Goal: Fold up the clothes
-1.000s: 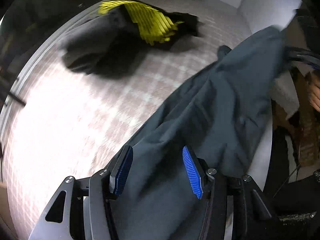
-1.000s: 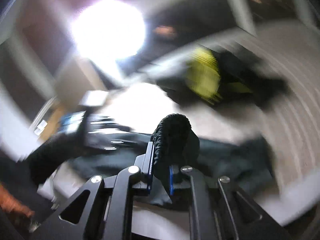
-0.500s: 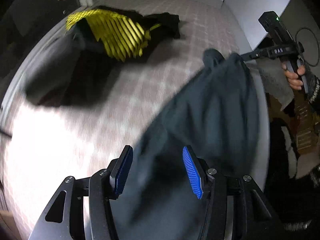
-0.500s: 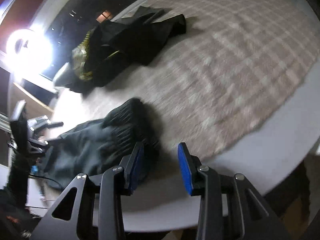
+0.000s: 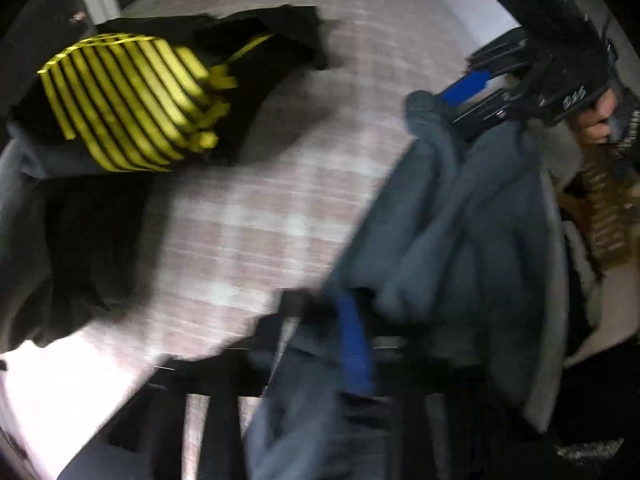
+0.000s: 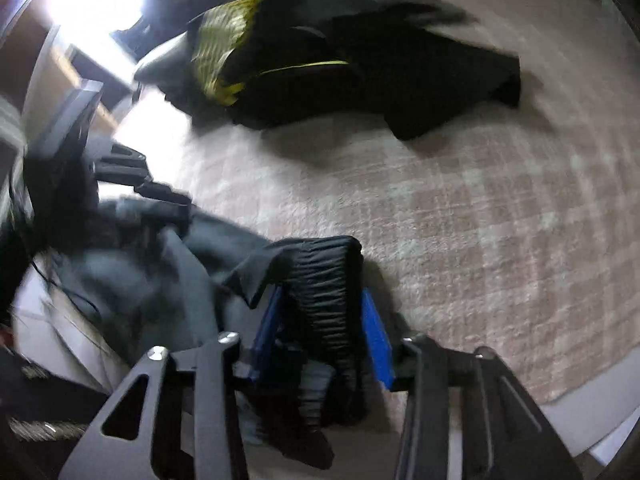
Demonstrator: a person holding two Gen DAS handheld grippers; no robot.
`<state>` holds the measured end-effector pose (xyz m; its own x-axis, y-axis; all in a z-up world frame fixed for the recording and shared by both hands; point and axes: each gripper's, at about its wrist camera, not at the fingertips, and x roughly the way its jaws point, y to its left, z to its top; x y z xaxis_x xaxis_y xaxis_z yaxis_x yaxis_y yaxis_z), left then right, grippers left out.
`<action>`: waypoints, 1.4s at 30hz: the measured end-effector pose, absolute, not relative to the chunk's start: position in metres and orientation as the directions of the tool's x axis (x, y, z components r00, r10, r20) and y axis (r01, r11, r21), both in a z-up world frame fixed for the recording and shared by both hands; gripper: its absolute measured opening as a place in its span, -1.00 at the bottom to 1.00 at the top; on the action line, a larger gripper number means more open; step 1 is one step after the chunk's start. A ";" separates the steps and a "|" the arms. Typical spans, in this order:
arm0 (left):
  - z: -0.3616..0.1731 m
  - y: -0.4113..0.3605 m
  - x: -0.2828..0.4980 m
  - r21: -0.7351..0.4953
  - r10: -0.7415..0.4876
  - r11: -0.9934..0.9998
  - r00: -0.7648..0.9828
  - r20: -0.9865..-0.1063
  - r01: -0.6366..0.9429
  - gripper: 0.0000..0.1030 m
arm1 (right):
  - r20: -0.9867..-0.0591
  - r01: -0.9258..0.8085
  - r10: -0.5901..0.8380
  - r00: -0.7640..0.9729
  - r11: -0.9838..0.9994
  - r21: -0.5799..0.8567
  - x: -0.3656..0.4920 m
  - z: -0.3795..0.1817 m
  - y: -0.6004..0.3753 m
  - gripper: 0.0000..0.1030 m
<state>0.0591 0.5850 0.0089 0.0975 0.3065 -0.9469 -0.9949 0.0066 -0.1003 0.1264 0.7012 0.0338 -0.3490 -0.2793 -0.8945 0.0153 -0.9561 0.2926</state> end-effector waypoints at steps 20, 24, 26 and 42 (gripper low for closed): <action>0.050 0.549 0.055 -0.082 0.385 -0.041 0.060 -0.921 -0.996 0.08 | -0.815 -0.136 -0.366 -0.449 -0.874 0.467 0.180 0.050 0.740 0.19; 0.026 0.541 0.066 -0.077 0.296 0.021 0.080 -0.952 -0.997 -0.14 | -0.840 -0.126 -0.398 -0.368 -0.874 0.469 0.172 0.031 0.730 0.13; 0.018 0.537 0.074 -0.088 0.270 0.044 0.097 -0.958 -0.995 -0.97 | -0.869 -0.082 -0.346 -0.352 -0.914 0.397 0.177 0.035 0.715 -0.30; 0.051 0.503 0.050 0.411 0.253 -0.116 -0.427 -0.868 -0.904 0.24 | -0.942 -0.130 -0.071 -0.327 -0.984 0.120 0.141 0.046 0.721 -0.04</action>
